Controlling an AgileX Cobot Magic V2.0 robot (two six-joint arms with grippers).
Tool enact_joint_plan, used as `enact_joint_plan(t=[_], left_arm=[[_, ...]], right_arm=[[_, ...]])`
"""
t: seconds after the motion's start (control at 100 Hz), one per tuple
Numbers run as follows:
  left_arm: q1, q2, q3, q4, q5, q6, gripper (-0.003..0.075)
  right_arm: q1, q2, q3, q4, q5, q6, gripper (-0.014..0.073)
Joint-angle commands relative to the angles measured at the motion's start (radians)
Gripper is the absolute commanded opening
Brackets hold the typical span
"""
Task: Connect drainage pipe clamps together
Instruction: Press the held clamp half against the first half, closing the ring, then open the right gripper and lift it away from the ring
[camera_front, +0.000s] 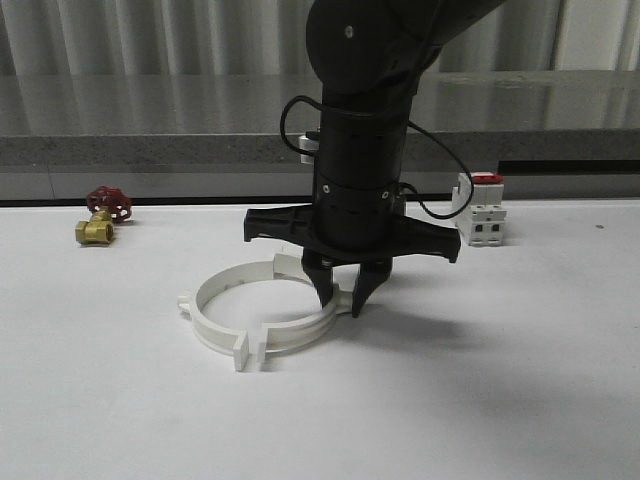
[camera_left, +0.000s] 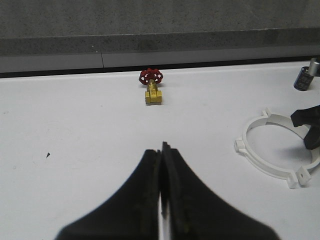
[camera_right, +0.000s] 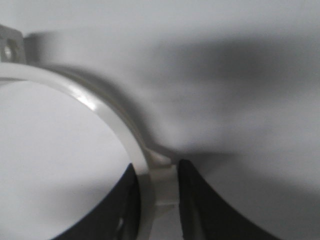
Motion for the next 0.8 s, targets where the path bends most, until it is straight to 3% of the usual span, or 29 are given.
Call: enact_joint_plan(t=[0.0,0.19,0.58,0.79], left_arm=[[0.003,0.005,-0.024,-0.008,-0.069,0.003,-0.0021],[0.003,0.005,-0.024,-0.008,-0.069,0.003,-0.0021],[0.003,0.005,-0.024,-0.008,-0.069,0.003,-0.0021],[0.003,0.005,-0.024,-0.008,-0.069,0.003,-0.0021]], right_arm=[[0.003,-0.035,-0.02,0.032,-0.013,0.0,0.0244],[0.003,-0.035,-0.02,0.046,-0.015,-0.001,0.0353],[0.003,-0.037,-0.063,-0.022,0.081,-0.015,0.0353],[0.003,-0.067,-0.203,-0.036,0.191,-0.149,0.0353]])
